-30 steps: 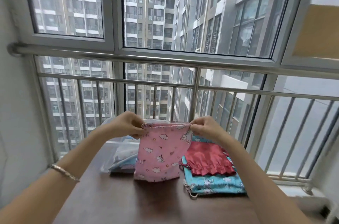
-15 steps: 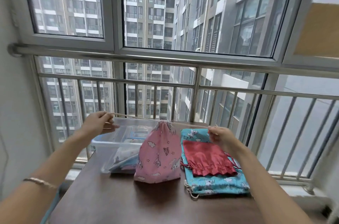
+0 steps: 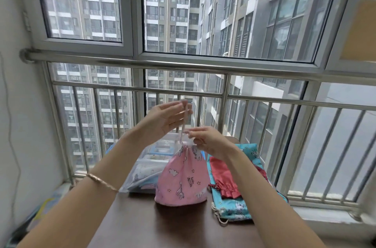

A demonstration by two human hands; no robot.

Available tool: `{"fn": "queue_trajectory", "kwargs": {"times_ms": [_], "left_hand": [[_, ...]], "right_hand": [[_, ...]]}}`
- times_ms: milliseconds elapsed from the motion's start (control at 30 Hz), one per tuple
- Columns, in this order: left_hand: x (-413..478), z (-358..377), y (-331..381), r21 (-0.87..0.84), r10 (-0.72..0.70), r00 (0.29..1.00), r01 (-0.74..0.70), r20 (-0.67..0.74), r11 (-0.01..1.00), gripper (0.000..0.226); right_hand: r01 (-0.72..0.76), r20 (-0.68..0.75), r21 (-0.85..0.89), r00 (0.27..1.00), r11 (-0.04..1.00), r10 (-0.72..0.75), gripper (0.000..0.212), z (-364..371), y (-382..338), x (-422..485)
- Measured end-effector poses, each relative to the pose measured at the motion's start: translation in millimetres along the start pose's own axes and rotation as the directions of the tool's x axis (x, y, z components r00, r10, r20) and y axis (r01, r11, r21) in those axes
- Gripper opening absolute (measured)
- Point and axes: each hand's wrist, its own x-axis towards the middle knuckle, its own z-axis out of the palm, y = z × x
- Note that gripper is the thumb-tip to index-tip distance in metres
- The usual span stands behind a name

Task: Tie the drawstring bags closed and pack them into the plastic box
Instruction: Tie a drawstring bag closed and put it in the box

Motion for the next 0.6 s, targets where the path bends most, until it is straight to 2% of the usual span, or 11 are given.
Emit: {"fn": "queue_trajectory", "kwargs": {"times_ms": [67,133,233,300,367,467,500,600], "left_hand": [[10,8,0,0.179,-0.030,1.000,0.027,0.009,0.984,0.037],[19,12,-6,0.243,-0.105,0.994,0.104,-0.010,0.964,0.039],[23,17,-20,0.330,-0.182,0.983,0.177,-0.016,0.927,0.030],[20,23,-28,0.544,-0.143,0.989,0.136,-0.029,0.828,0.034],[18,27,-38,0.733,-0.061,0.996,0.091,-0.067,0.674,0.047],[13,31,-52,0.824,0.051,0.993,0.061,-0.109,0.563,0.069],[11,30,-57,0.826,0.076,0.991,0.050,-0.112,0.562,0.069],[3,32,-63,0.737,0.088,0.994,-0.007,-0.071,0.676,0.068]], "right_hand": [[-0.012,0.093,-0.173,0.995,0.985,0.029,0.020,10,-4,-1],[0.000,0.153,-0.200,0.988,0.980,0.031,0.020,14,-5,-3],[0.028,0.080,-0.261,0.997,0.965,-0.007,0.028,17,-7,-10],[0.024,0.049,-0.271,0.999,0.962,-0.011,0.029,16,-5,-14],[0.012,0.042,-0.252,0.999,0.968,-0.001,0.028,17,-3,-18],[0.039,-0.048,-0.220,0.998,0.975,-0.051,0.032,20,0,-17],[0.063,-0.086,-0.217,0.993,0.974,-0.083,0.032,20,0,-15],[0.119,-0.131,-0.218,0.980,0.969,-0.150,0.030,21,-1,-16]]}}
